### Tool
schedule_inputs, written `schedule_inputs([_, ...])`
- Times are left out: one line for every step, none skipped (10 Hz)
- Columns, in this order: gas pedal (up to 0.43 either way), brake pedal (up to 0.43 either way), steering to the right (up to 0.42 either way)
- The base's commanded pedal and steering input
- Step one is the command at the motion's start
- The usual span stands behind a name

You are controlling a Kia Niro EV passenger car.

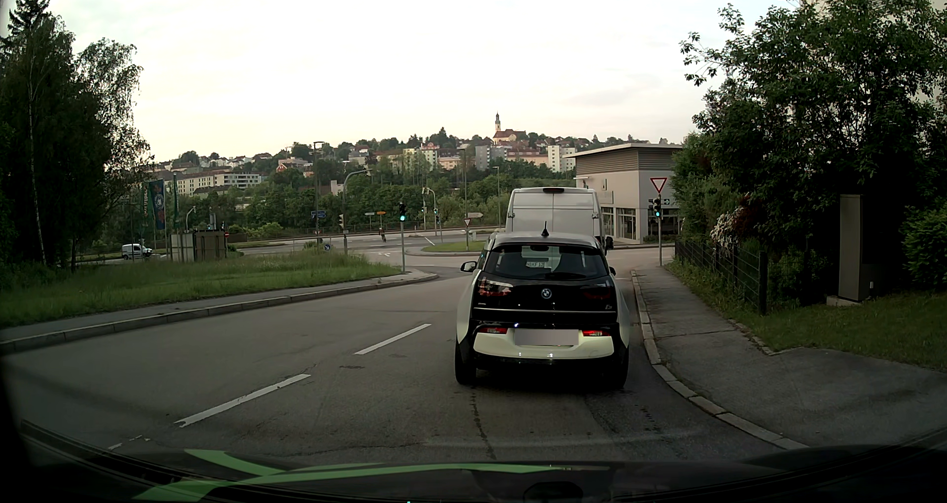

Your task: Follow the waypoints while adhering to traffic rules and regulations

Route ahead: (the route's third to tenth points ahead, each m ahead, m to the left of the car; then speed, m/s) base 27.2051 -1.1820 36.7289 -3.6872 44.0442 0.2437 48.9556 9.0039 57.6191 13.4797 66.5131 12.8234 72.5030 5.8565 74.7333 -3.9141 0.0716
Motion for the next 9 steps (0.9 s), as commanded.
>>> schedule_inputs([0.0, 0.085, 0.005])
schedule_inputs([0.0, 0.085, 0.005])
schedule_inputs([0.0, 0.098, 0.004])
schedule_inputs([0.0, 0.104, 0.003])
schedule_inputs([0.0, 0.11, 0.001])
schedule_inputs([0.0, 0.11, -0.003])
schedule_inputs([0.0, 0.11, -0.005])
schedule_inputs([0.0, 0.104, -0.008])
schedule_inputs([0.0, 0.11, -0.01])
